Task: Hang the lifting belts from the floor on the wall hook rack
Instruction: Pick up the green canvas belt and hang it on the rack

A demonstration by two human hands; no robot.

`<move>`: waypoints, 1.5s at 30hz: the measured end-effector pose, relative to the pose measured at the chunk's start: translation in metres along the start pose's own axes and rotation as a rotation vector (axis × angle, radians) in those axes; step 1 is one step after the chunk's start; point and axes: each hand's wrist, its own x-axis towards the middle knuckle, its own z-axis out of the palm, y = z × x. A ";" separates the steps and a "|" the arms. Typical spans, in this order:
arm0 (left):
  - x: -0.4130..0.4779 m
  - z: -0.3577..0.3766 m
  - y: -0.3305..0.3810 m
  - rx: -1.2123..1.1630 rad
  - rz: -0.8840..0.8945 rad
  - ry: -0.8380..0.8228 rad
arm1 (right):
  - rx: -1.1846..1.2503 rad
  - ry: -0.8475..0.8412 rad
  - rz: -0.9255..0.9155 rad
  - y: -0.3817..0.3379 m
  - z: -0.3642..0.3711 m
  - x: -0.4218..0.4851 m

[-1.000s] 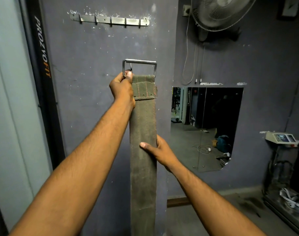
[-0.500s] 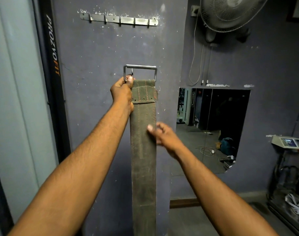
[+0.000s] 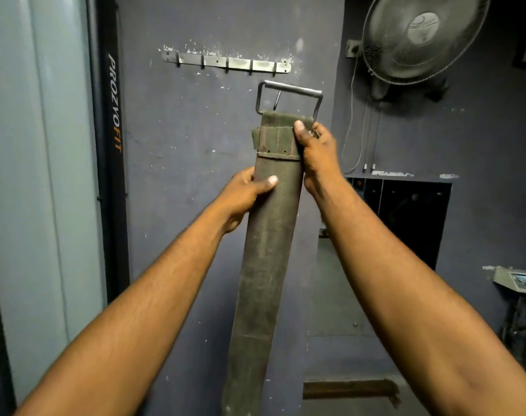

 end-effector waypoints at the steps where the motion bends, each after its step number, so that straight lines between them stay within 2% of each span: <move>1: -0.004 -0.001 -0.004 0.024 -0.022 -0.019 | 0.025 -0.004 -0.024 -0.012 0.004 0.006; 5: -0.011 0.005 -0.014 0.093 0.104 0.130 | 0.012 0.000 -0.076 -0.034 0.016 0.015; 7: -0.014 0.004 -0.016 0.077 0.142 0.145 | -0.011 0.007 -0.076 -0.033 0.020 0.012; 10: -0.025 -0.010 -0.032 0.035 0.030 -0.038 | -0.009 0.026 -0.070 -0.035 0.019 0.009; 13: -0.039 -0.020 -0.060 0.162 -0.117 -0.185 | 0.008 0.032 -0.071 -0.043 0.014 0.008; 16: -0.046 -0.019 -0.079 0.128 -0.089 -0.139 | -0.026 0.018 -0.074 -0.040 0.012 0.002; 20: -0.063 -0.011 -0.107 0.190 -0.148 -0.212 | -0.010 0.050 -0.081 -0.035 0.009 0.005; 23: -0.068 -0.008 -0.121 0.181 -0.138 -0.176 | -0.015 0.063 -0.106 -0.035 0.006 0.008; 27: -0.076 -0.005 -0.140 0.191 -0.238 -0.268 | 0.012 0.099 -0.113 -0.033 -0.001 0.010; 31: -0.089 -0.004 -0.164 0.168 -0.259 -0.193 | 0.033 0.148 -0.097 -0.028 -0.012 0.011; 37: -0.106 -0.018 -0.191 0.502 -0.439 -0.347 | 0.015 0.195 -0.003 -0.010 -0.030 0.004; 39: -0.102 -0.021 -0.178 0.511 -0.401 -0.321 | 0.030 0.171 0.008 -0.007 -0.034 0.001; 45: -0.035 0.000 -0.054 0.046 -0.012 0.008 | -0.018 0.139 0.013 0.012 -0.035 -0.007</move>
